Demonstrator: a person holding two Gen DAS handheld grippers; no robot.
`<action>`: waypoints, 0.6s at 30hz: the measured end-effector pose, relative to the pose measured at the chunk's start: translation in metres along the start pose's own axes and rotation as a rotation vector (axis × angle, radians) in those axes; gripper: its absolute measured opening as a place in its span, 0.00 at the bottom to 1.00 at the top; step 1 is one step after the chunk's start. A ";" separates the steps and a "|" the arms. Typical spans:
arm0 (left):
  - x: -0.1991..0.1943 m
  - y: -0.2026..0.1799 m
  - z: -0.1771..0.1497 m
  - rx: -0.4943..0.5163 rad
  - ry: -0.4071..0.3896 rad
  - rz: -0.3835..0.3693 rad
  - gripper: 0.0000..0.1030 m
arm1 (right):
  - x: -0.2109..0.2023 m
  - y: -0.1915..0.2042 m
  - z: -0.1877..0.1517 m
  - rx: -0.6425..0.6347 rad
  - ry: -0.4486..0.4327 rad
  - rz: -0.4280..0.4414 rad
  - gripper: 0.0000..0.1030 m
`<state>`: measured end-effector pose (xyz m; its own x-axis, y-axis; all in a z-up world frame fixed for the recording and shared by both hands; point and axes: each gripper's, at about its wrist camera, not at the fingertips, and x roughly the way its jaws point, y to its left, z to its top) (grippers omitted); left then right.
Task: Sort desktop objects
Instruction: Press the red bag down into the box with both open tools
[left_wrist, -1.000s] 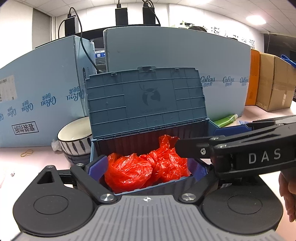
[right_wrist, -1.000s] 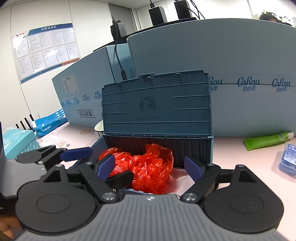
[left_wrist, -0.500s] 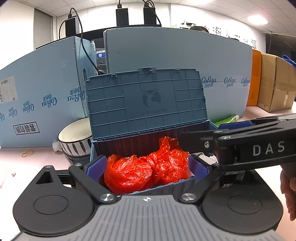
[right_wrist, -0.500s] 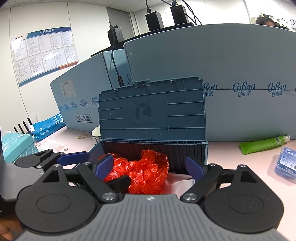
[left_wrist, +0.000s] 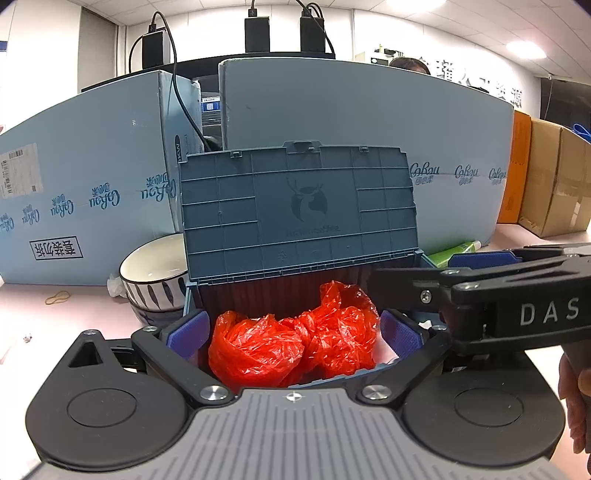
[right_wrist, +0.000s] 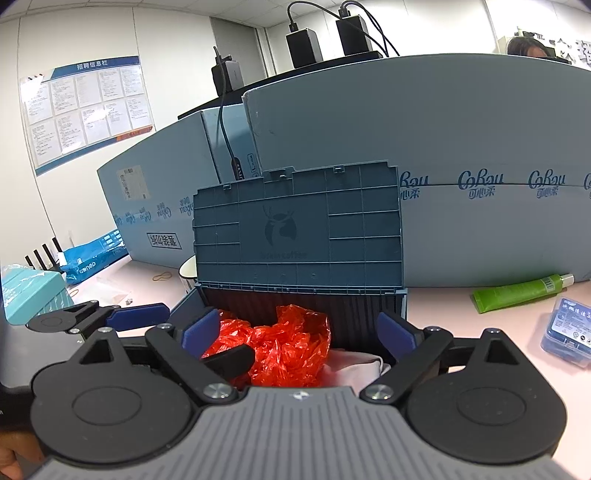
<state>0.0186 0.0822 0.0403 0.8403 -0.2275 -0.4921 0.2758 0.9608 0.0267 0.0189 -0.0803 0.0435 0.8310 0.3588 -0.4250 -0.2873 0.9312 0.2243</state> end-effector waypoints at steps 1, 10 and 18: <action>0.000 0.000 0.000 -0.003 0.001 -0.001 0.96 | -0.001 0.000 0.000 -0.002 0.002 -0.002 0.91; 0.002 0.002 0.006 -0.040 0.018 0.005 0.97 | 0.001 0.000 0.008 -0.024 0.031 -0.009 0.92; 0.005 0.004 0.015 -0.067 0.013 0.013 0.97 | 0.003 -0.006 0.017 -0.023 0.039 -0.005 0.93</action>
<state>0.0305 0.0822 0.0513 0.8372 -0.2129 -0.5038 0.2324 0.9723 -0.0247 0.0316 -0.0854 0.0560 0.8133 0.3563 -0.4599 -0.2948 0.9339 0.2022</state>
